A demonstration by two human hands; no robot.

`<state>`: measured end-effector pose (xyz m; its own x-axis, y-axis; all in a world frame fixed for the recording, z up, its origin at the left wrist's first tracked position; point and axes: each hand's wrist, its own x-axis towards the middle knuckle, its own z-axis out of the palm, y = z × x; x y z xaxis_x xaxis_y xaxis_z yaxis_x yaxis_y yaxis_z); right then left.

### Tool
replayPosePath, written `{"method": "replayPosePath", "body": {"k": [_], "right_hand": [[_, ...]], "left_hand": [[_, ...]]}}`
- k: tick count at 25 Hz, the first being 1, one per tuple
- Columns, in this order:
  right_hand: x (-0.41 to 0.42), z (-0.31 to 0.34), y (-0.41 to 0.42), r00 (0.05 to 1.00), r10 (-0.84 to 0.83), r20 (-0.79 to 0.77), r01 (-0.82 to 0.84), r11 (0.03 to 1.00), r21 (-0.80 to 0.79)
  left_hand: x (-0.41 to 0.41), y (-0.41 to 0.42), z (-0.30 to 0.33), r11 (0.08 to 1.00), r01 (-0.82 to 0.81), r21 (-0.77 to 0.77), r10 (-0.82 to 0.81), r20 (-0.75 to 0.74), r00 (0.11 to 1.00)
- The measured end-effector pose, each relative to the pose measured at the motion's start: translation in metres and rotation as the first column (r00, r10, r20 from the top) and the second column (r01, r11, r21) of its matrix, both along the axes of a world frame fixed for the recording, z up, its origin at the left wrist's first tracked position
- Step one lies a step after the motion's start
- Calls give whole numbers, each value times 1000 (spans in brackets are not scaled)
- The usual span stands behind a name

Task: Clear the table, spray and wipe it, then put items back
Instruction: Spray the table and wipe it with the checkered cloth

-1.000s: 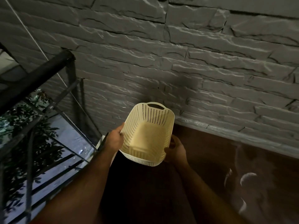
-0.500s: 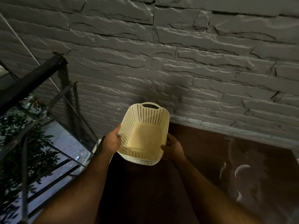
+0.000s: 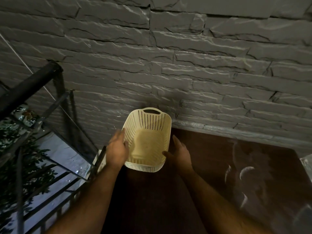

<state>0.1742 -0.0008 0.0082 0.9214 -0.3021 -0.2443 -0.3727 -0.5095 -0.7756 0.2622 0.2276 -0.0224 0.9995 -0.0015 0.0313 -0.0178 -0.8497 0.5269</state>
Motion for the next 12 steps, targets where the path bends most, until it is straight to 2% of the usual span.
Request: {"method": "replayPosePath", "body": {"k": [2, 5, 8, 10, 12], "right_hand": [[-4, 8, 0, 992, 124, 15, -119, 971, -208], [-20, 24, -12, 964, 246, -102, -266, 895, -359], [-41, 46, -56, 960, 244, -134, -279, 840, -466], [-61, 70, -103, 968, 232, -99, -248, 806, -538], [-81, 97, -156, 965, 224, -133, -259, 772, -581]], "left_hand": [[-20, -22, 11, 986, 146, 80, -152, 82, 985], [-47, -49, 17, 961, 270, 56, -273, 56, 960], [-76, -77, 29, 957, 288, -36, -282, 111, 953], [-101, -106, 38, 929, 359, -85, -339, 189, 922], [-127, -139, 46, 898, 425, -116, -395, 215, 893]]}}
